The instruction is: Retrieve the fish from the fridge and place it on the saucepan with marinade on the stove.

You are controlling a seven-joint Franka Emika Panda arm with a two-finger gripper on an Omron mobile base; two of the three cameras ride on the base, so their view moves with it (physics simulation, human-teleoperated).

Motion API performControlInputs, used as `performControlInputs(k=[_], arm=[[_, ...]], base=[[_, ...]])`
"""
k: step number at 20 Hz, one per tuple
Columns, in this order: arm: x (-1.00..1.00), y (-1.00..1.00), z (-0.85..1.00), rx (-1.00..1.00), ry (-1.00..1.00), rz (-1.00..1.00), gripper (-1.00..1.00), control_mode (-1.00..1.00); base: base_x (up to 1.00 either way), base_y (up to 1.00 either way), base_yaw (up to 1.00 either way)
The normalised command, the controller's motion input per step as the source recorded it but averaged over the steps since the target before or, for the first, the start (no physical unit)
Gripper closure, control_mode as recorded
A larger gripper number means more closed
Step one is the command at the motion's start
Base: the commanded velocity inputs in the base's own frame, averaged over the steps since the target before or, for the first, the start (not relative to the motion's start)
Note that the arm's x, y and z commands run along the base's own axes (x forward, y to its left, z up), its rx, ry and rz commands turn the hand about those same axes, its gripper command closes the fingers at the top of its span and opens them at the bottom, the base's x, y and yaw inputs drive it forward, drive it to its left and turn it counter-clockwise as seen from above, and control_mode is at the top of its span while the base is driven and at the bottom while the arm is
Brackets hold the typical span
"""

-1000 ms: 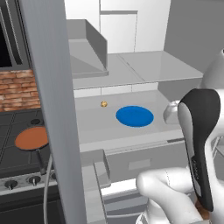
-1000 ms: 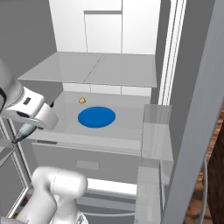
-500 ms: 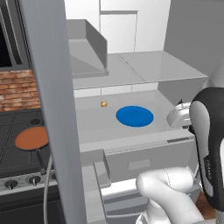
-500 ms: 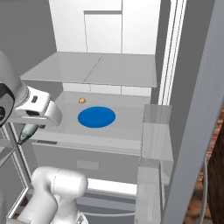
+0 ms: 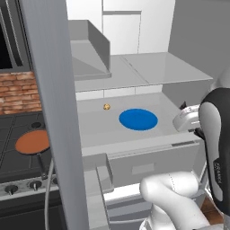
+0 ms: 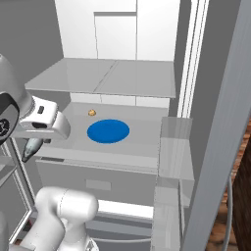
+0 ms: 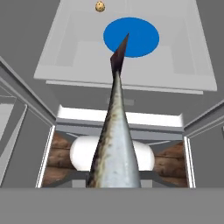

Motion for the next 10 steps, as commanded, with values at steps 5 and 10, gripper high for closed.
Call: performControlInputs(k=[5, 10], arm=[[-0.01, 0.0, 0.0, 0.0, 0.0, -0.01, 1.0, -1.0], [0.0, 0.0, 0.01, 0.0, 0.0, -0.04, 1.0, -1.0]], base=[[0.0, 0.0, 0.0], [0.0, 0.0, 0.0]])
